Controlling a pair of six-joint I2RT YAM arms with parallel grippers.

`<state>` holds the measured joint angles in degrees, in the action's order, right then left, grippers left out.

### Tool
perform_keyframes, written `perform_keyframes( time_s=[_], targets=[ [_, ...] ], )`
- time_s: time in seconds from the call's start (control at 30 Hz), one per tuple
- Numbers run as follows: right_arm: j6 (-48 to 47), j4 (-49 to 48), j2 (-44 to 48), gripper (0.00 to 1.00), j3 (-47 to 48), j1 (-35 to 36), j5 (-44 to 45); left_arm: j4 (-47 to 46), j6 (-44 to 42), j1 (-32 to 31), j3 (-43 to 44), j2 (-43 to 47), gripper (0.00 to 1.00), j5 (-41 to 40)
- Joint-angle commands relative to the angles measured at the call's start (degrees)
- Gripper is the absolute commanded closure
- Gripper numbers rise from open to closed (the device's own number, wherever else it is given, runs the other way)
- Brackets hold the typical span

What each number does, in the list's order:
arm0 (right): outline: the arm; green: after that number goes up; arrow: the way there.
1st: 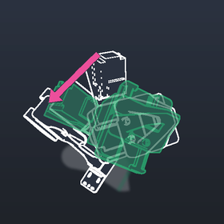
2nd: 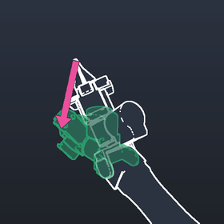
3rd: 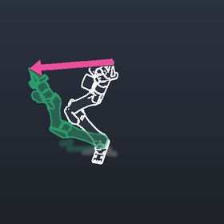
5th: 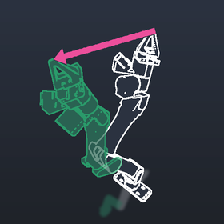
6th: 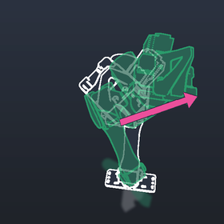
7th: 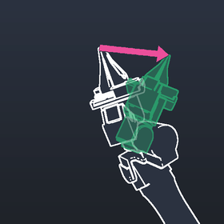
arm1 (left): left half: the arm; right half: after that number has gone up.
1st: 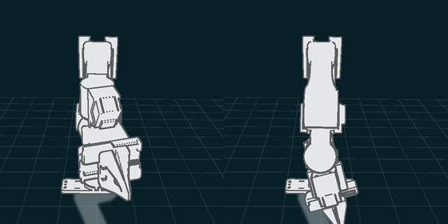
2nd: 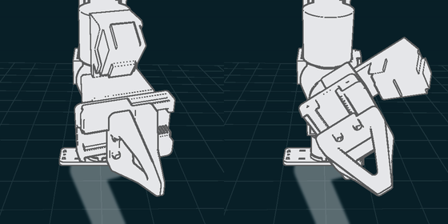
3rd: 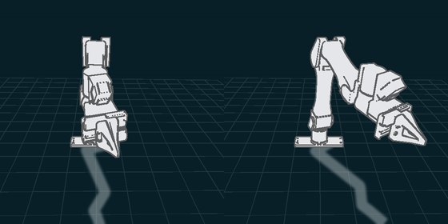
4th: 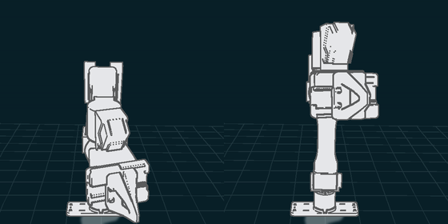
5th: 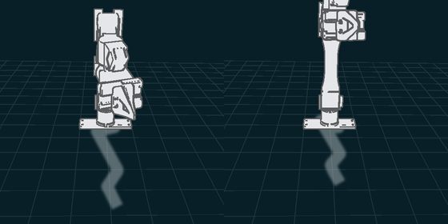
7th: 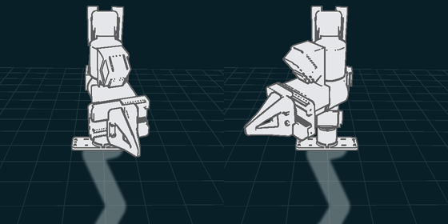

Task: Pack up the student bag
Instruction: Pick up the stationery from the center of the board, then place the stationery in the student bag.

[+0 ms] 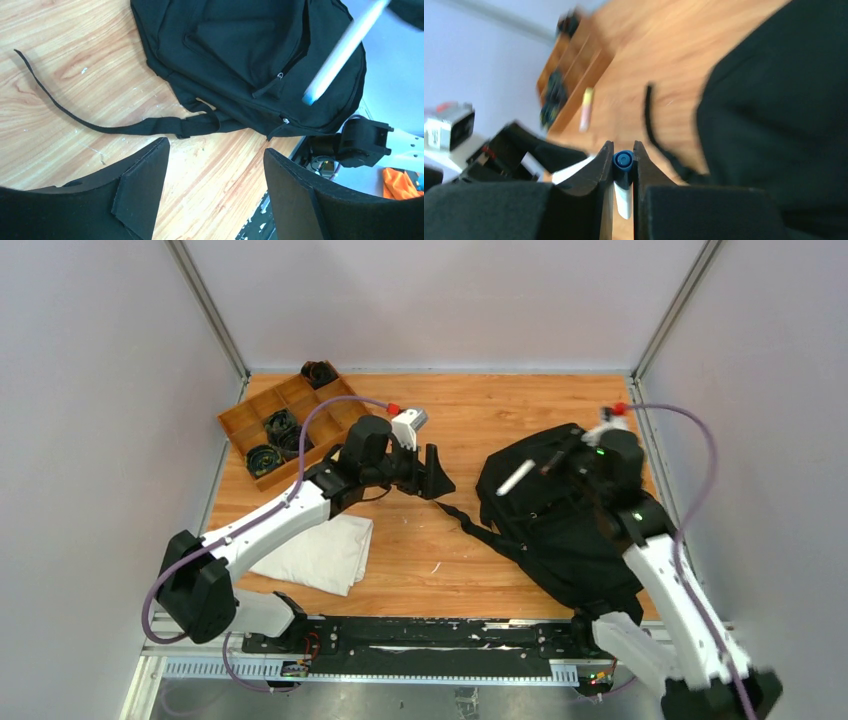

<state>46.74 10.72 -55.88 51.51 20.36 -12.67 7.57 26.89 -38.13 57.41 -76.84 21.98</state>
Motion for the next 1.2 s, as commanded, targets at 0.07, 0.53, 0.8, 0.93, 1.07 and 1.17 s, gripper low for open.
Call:
perform_keyframes(
  time_s=[0.07, 0.53, 0.8, 0.93, 1.07, 1.17],
  targets=[
    [-8.17, 27.29, 21.59, 1.0, -3.86, -16.64, 22.43, -1.73, -1.07, -0.37, 3.05, -1.82, 0.25, 1.6],
    [-1.39, 17.65, 23.21, 1.0, -12.94, -18.16, 25.28, -0.76, -0.26, -0.37, 2.45, -1.09, 0.27, -0.25],
    [-2.2, 16.71, 23.14, 1.0, -10.71, -18.38, 28.15, -0.89, 0.09, -0.37, 2.36, -0.12, 0.27, -0.1],
    [-1.84, 14.64, 21.73, 1.0, -9.99, -18.43, 31.57, -1.18, 0.2, -0.39, 2.33, -0.23, 0.27, 1.13],
    [-0.15, 10.45, 21.4, 1.0, -12.97, -18.5, 33.62, -1.24, 0.1, -0.38, 2.27, -0.15, 0.27, 1.08],
    [1.44, 5.31, 21.5, 1.0, -17.72, -18.43, 32.48, -1.08, -0.24, -0.42, 2.34, -0.21, 0.27, 1.26]
  ],
)
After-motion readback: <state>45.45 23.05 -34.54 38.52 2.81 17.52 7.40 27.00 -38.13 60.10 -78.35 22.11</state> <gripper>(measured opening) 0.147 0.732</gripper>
